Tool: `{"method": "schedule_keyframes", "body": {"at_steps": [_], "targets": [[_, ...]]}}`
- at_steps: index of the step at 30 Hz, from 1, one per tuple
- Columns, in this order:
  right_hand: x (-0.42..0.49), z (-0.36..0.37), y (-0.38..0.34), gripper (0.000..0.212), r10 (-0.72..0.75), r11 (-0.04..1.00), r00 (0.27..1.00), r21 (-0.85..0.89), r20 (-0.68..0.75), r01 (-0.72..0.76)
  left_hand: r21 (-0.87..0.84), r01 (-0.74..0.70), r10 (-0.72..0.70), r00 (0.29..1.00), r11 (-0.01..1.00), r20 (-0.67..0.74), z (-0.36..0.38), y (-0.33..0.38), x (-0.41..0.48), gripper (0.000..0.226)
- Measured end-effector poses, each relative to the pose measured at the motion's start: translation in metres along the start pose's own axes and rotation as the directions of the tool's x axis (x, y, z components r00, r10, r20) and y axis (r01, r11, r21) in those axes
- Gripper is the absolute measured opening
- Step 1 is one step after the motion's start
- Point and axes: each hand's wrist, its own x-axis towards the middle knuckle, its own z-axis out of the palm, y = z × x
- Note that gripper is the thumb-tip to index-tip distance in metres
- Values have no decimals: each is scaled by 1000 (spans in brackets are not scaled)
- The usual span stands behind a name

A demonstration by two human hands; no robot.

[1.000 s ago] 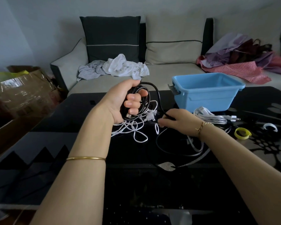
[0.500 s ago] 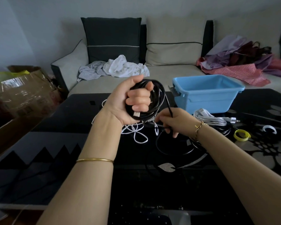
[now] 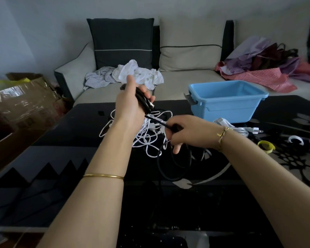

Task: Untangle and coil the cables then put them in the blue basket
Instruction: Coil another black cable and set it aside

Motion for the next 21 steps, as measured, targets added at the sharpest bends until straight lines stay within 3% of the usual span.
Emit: {"method": "schedule_keyframes", "body": {"at_steps": [2,4,6,8,9,11,13,14,16,17,19,21], "targets": [[-2,-4,-6,7,3,998,999,60,-40,-1,395,-166,166,986,904,36,2,-6,-3,39],[0,-5,-10,10,-13,998,994,65,-105,20,720,-312,243,949,620,202,-1,-14,-3,34],[-1,-10,-9,8,-12,999,983,47,-186,21,858,-322,145,947,400,288,-5,-20,-2,36],[-4,-19,-2,12,-2,996,971,84,-239,22,910,-324,30,944,258,328,-7,-21,-3,44],[-5,-23,3,14,3,996,967,92,-253,21,911,-337,-39,934,238,356,-7,-19,-5,44],[-6,-28,13,18,12,996,956,92,-293,15,906,-304,-244,893,295,379,-4,-15,-12,39],[-4,-29,23,19,35,993,920,114,-390,10,918,-243,-466,803,315,373,-2,-12,-21,39],[-3,-30,27,19,57,990,888,143,-457,10,931,-270,-529,768,244,362,-3,-13,-24,40],[-2,-33,33,19,91,980,807,194,-583,30,945,-315,-556,771,90,310,-6,-15,-24,35],[-2,-34,36,18,103,976,773,212,-626,42,955,-284,-544,790,87,284,-7,-16,-23,33],[-1,-35,43,17,126,970,741,240,-659,48,965,-143,-534,810,222,243,-10,-14,-21,39],[2,-32,55,17,170,966,746,258,-644,2,919,22,-591,771,393,235,-11,-7,-19,49]]}}
